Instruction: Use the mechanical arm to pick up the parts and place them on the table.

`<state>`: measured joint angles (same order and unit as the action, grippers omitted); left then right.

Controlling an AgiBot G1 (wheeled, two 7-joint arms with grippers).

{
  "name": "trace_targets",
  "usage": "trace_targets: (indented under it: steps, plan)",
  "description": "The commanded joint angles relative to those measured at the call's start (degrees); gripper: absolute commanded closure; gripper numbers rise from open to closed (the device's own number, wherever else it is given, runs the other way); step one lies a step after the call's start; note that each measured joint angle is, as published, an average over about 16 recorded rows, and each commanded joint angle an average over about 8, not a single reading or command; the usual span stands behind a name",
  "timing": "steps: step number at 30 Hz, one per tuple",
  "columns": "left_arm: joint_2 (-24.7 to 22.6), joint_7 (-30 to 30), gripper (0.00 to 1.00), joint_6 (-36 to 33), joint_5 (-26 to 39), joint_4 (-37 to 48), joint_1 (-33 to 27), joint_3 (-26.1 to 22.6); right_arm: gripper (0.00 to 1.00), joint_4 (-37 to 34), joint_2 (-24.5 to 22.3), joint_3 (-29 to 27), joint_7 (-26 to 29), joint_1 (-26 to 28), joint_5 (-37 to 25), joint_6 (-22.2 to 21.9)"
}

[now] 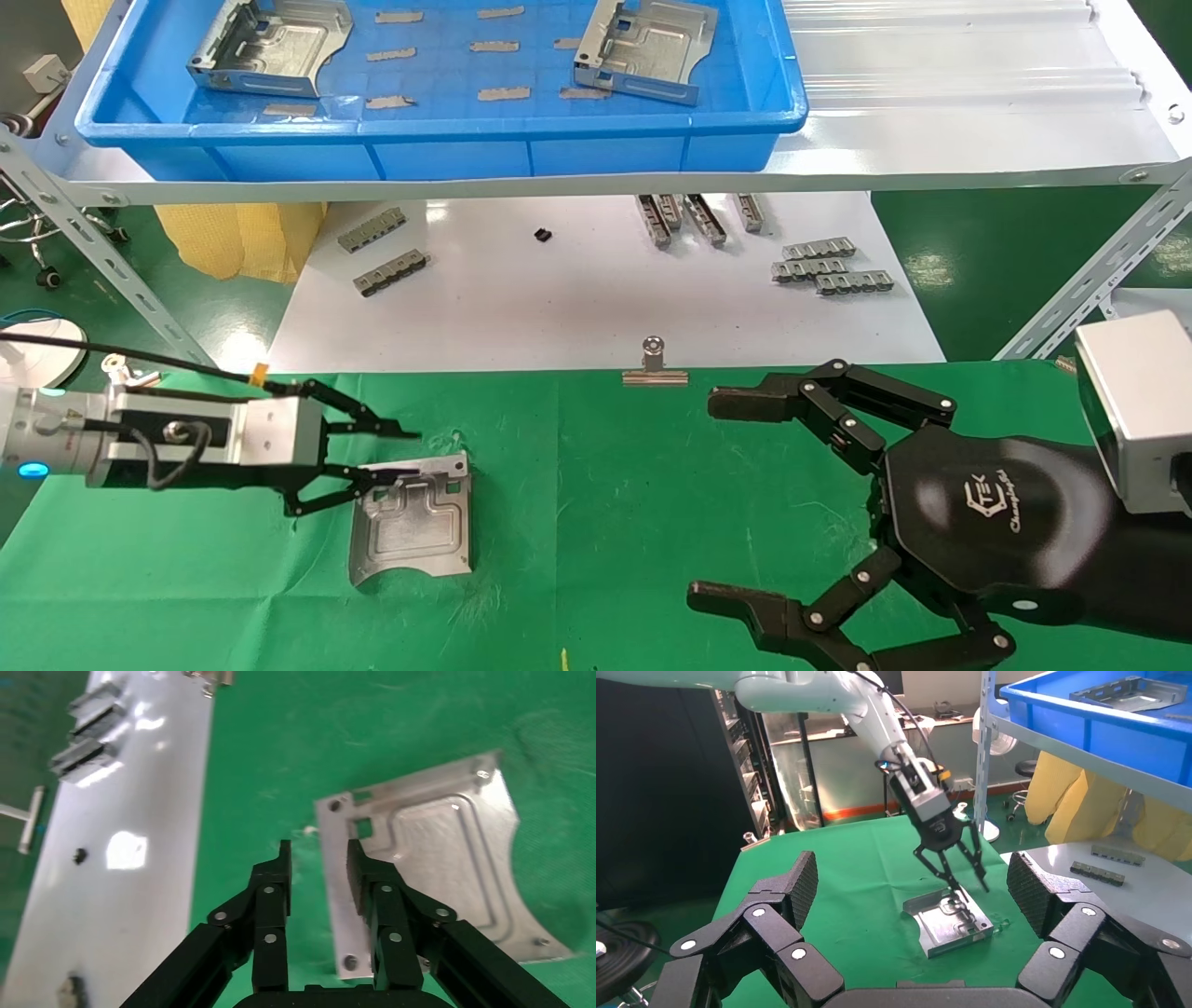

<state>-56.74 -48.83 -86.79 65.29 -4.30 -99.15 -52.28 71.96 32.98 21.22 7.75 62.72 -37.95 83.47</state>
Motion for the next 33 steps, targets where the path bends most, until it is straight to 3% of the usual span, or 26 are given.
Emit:
trace_targets:
  steps: [1, 14, 25, 33]
  plan:
    - [-0.2, -0.4, 0.00, -0.2, -0.3, 0.7, -0.3, 0.2, 0.00, 0.0, 0.0, 0.0, 0.0, 0.0, 0.0, 0.0]
    - [1.5, 10.8, 0.00, -5.1, -8.6, 0.3, 1.6, 5.0, 0.00, 0.0, 0.0, 0.0, 0.0, 0.0, 0.0, 0.0]
    - [2.0, 11.5, 0.00, -5.0, -9.0, -1.1, 2.4, 5.6, 0.00, 0.0, 0.0, 0.0, 0.0, 0.0, 0.0, 0.0]
    - [4.2, 17.0, 0.00, -4.4, -10.7, -9.0, 6.4, 9.2, 0.00, 0.0, 0.0, 0.0, 0.0, 0.0, 0.0, 0.0]
